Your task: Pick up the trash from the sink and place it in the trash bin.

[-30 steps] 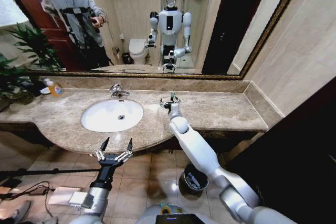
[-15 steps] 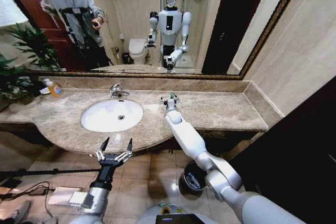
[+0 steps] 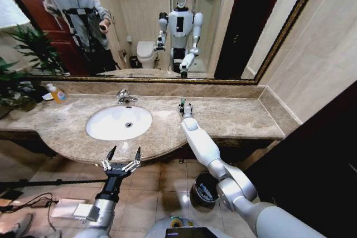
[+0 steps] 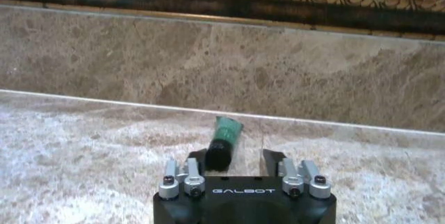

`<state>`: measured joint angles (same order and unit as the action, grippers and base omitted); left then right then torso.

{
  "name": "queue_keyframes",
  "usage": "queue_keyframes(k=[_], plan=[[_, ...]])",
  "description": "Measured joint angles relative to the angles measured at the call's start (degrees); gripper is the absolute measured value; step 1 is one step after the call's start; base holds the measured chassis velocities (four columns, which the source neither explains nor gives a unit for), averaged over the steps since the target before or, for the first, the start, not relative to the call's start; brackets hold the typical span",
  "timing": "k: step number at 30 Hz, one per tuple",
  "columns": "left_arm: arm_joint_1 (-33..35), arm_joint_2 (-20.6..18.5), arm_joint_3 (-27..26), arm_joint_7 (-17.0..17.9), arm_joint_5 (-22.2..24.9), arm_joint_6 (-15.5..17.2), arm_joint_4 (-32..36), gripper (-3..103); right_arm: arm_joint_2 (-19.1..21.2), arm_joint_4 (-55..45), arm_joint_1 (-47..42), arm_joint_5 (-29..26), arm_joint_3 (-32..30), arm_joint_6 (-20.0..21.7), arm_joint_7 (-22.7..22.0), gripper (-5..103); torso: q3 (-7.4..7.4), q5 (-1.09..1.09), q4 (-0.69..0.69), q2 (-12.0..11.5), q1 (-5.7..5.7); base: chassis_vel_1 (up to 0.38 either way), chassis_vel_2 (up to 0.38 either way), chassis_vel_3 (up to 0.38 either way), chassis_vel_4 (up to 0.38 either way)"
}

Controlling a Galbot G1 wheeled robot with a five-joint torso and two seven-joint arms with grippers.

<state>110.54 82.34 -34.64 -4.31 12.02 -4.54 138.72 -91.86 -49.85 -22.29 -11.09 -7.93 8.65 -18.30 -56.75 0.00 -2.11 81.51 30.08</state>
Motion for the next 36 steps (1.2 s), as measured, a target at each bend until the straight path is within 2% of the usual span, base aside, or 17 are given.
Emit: queue_keyframes(k=[2,3,5,6,8,10,18,21,22,26,27,30,31,33,36], plan=[[0.00,0.00,0.00,0.00,0.00,0.00,0.00,100,0.22,-0.32,-0.39,-0.25,0.00,-0.12,0.12,48,0.01,0.00,0.00,0.00,0.00,0.000,0.000,0.000,0.000],[0.00,0.00,0.00,0.00,0.00,0.00,0.00,100,0.22,-0.32,-0.39,-0.25,0.00,-0.12,0.12,48,0.01,0.00,0.00,0.00,0.00,0.000,0.000,0.000,0.000],[0.00,0.00,0.00,0.00,0.00,0.00,0.00,100,0.29,-0.50,-0.56,-0.37,-0.08,-0.20,0.19,36,0.00,0.00,0.00,0.00,0.00,0.000,0.000,0.000,0.000],[0.00,0.00,0.00,0.00,0.00,0.00,0.00,100,0.29,-0.50,-0.56,-0.37,-0.08,-0.20,0.19,36,0.00,0.00,0.00,0.00,0.00,0.000,0.000,0.000,0.000],[0.00,0.00,0.00,0.00,0.00,0.00,0.00,100,0.41,-0.76,-0.63,-0.51,-0.09,-0.21,0.23,26,0.00,0.00,0.00,0.00,0.00,0.000,0.000,0.000,0.000],[0.00,0.00,0.00,0.00,0.00,0.00,0.00,100,0.66,-1.19,-0.76,-0.83,0.10,-0.20,0.24,20,0.00,0.00,0.00,0.00,0.00,0.000,0.000,0.000,0.000],[0.00,0.00,0.00,0.00,0.00,0.00,0.00,100,1.98,-4.79,-2.04,-2.99,0.76,0.43,-0.05,20,0.00,0.00,0.00,0.00,0.00,0.000,0.000,0.000,0.000],[0.00,0.00,0.00,0.00,0.00,0.00,0.00,100,5.16,-12.72,-5.26,-6.11,2.04,2.08,-1.08,20,0.00,0.01,-0.01,0.00,0.00,0.000,0.000,0.000,0.000],[0.00,0.00,0.00,0.00,0.00,0.00,0.00,100,5.16,-12.72,-5.26,-6.11,2.04,2.08,-1.08,20,0.00,0.01,-0.01,0.00,0.00,0.000,0.000,0.000,0.000],[0.00,0.00,0.00,-0.01,0.00,0.00,0.00,100,11.64,-24.85,-11.79,-6.98,2.36,2.57,-2.13,20,0.01,0.02,0.00,0.00,0.00,0.000,0.000,0.000,0.000],[0.00,0.00,0.00,-0.01,0.00,0.00,0.00,100,11.64,-24.85,-11.79,-6.98,2.36,2.57,-2.13,20,0.01,0.02,0.00,0.00,0.00,0.000,0.000,0.000,0.000],[0.00,-0.01,0.00,-0.02,0.00,0.00,0.00,100,16.64,-33.84,-18.80,-7.76,0.35,-0.83,-1.18,20,0.01,0.00,0.01,0.00,0.00,0.000,0.000,0.000,0.000],[0.00,-0.01,0.00,-0.02,0.00,0.00,0.00,100,16.64,-33.84,-18.80,-7.76,0.35,-0.83,-1.18,20,0.01,0.00,0.01,0.00,0.00,0.000,0.000,0.000,0.000],[0.00,-0.01,0.00,-0.01,0.00,0.00,0.00,100,19.35,-39.63,-25.94,-7.35,-2.52,-3.78,0.39,20,0.01,0.01,0.01,0.00,0.00,0.000,0.000,0.000,0.000],[0.00,0.00,0.00,-0.01,0.00,0.00,0.00,100,20.72,-43.64,-31.67,-6.90,-5.00,-5.49,1.23,20,0.01,0.02,0.02,0.00,0.00,0.000,0.000,0.000,0.000]])
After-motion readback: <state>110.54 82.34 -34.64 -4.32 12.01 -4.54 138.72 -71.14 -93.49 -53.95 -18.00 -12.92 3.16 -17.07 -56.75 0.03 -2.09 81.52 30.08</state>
